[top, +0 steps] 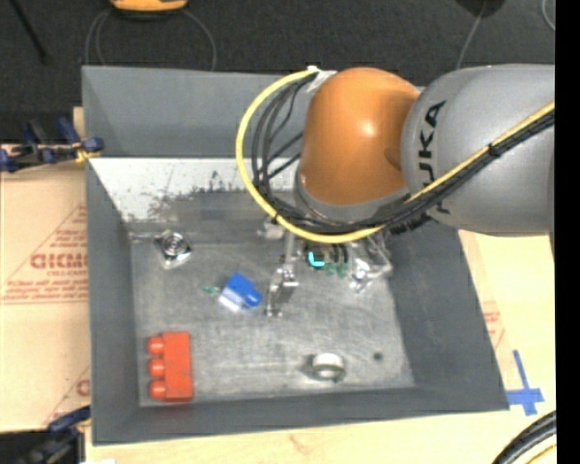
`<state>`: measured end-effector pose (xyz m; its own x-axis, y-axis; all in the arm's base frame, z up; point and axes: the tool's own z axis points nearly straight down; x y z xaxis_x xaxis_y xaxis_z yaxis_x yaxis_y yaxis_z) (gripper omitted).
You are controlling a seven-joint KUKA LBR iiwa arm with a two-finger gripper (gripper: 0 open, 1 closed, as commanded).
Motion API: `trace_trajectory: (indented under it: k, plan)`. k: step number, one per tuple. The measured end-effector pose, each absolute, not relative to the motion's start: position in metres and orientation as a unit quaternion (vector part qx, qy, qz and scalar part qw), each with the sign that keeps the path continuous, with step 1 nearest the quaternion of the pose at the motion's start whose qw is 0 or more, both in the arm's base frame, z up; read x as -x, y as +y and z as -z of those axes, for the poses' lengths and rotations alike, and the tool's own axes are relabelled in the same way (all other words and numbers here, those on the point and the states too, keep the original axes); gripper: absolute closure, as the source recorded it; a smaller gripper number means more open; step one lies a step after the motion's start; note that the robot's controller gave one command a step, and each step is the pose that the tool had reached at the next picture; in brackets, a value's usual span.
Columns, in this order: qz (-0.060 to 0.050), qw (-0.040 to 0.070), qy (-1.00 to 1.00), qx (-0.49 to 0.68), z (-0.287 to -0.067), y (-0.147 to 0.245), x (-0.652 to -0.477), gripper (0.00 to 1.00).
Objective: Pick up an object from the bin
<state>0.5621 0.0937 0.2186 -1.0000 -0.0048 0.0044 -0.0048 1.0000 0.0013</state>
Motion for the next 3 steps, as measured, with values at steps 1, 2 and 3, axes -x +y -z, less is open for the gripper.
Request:
trace_trajectory:
  k: [1,2,3]
  plan:
    - [0.000,-0.001,-0.991,-0.137,-0.078,0.095,-0.592,0.00]
    - [0.001,-0.004,-0.991,-0.135,-0.081,0.096,-0.593,1.00]
    - [-0.001,-0.006,-0.984,-0.177,-0.207,0.071,-0.593,1.00]
